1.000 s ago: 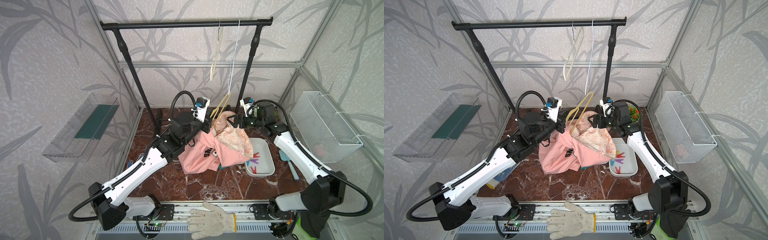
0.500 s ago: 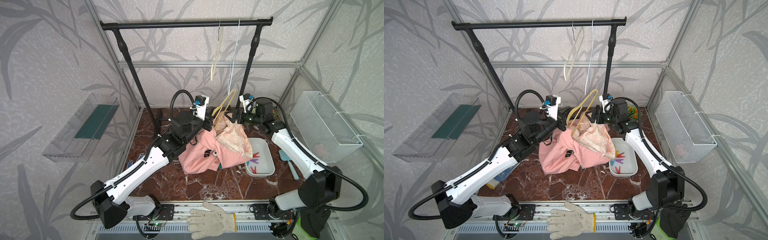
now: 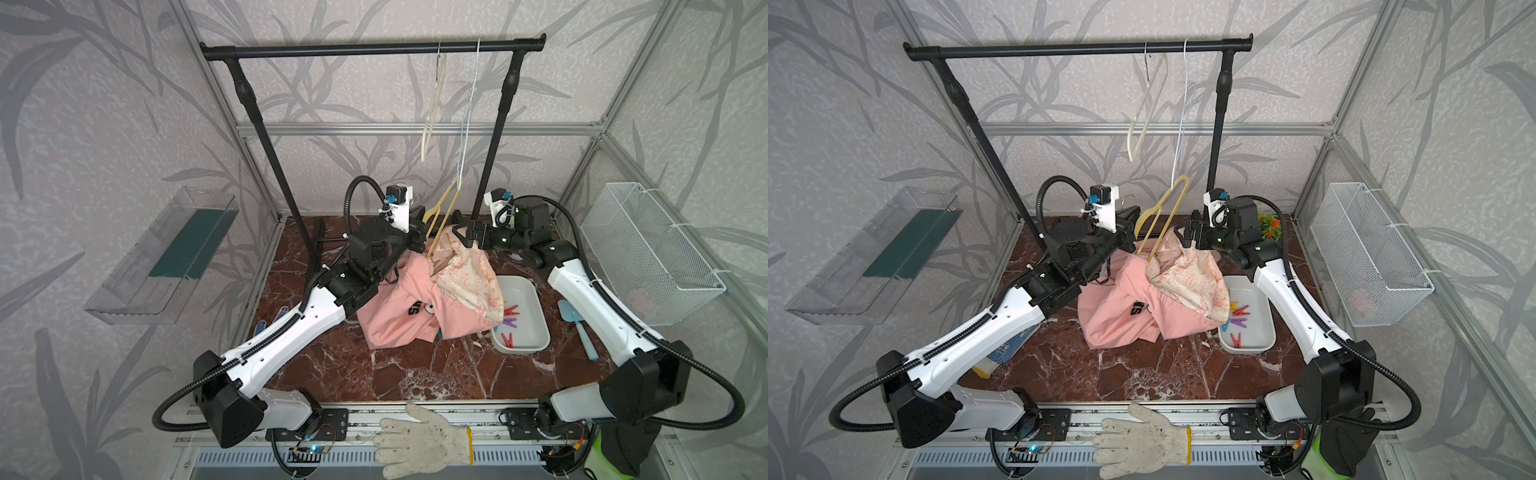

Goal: Remove the clothespins securing jackets to the hanger
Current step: Remove the jacket from the hanger.

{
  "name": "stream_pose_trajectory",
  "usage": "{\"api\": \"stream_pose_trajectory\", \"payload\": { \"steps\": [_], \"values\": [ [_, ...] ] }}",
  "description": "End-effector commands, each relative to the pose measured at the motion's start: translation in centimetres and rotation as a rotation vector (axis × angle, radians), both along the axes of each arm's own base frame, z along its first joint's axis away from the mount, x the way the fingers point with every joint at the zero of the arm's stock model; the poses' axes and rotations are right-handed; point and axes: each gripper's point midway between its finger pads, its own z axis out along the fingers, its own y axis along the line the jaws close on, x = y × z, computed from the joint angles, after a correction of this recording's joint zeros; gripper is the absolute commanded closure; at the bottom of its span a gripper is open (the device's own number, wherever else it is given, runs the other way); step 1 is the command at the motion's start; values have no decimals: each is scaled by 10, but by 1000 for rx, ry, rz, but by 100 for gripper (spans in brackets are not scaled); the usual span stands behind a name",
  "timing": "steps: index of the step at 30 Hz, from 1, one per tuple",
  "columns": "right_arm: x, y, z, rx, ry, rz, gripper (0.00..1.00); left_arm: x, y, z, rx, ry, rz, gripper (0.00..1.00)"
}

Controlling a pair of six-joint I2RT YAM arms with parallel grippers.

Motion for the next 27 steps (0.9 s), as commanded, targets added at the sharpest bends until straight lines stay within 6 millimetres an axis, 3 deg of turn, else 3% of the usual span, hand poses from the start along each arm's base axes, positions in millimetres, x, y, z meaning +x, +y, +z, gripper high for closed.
{"api": "stream_pose_trajectory", "payload": {
  "steps": [1,6,9,17,24,27],
  "values": [
    [-5,-3,26,6,-60,-6,1,2,7,42,-122,-72,21,100],
    [-2,-4,28,26,-54,-31,4,12,3,45,-166,-58,25,100],
    [3,4,28,60,-48,-2,10,17,2,44,-189,-43,37,100],
    [19,25,34,147,-41,76,11,24,3,47,-227,-36,47,100],
    [39,32,12,132,47,65,20,26,1,53,-250,-42,35,100],
    [44,38,15,175,45,82,22,25,1,53,-248,-39,30,100]
  ]
}}
